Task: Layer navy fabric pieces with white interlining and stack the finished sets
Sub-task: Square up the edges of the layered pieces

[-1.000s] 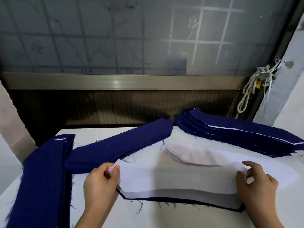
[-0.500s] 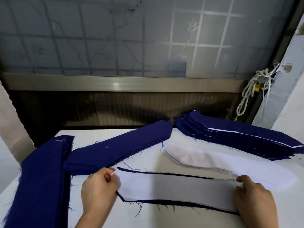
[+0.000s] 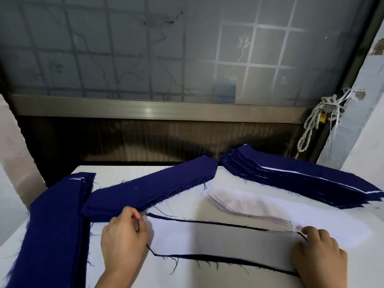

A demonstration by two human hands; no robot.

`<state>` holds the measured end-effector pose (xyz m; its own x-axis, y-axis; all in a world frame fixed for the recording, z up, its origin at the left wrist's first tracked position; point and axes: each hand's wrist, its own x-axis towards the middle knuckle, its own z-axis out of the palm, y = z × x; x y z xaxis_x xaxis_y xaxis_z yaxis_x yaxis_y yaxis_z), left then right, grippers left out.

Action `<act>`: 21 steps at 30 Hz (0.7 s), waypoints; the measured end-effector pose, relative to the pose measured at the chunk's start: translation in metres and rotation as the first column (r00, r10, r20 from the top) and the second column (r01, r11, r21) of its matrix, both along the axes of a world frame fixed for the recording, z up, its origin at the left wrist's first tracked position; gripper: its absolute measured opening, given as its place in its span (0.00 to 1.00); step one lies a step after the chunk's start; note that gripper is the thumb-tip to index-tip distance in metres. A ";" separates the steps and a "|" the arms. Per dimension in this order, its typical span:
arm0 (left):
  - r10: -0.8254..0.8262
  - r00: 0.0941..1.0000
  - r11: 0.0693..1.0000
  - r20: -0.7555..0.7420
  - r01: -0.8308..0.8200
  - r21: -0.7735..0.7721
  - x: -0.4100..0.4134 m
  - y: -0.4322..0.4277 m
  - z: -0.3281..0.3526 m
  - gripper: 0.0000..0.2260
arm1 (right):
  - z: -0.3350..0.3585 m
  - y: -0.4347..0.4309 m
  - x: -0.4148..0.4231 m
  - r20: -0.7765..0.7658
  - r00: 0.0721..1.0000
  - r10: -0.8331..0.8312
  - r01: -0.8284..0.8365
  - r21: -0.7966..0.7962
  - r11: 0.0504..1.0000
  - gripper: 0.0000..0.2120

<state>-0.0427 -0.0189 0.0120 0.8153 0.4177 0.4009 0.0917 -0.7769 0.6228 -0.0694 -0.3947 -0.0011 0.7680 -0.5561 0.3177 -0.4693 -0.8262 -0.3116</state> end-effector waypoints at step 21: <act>0.146 0.968 0.864 -0.204 -0.024 0.503 0.051 0.084 0.018 0.06 | 0.003 0.000 0.005 -0.121 0.991 0.064 -0.082 -0.150 0.985 0.12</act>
<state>0.0087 0.0650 0.0300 0.8792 0.2866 0.3805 0.2632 -0.9581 0.1134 -0.0642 -0.3951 0.0017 0.8412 -0.4483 0.3022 -0.4314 -0.8935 -0.1247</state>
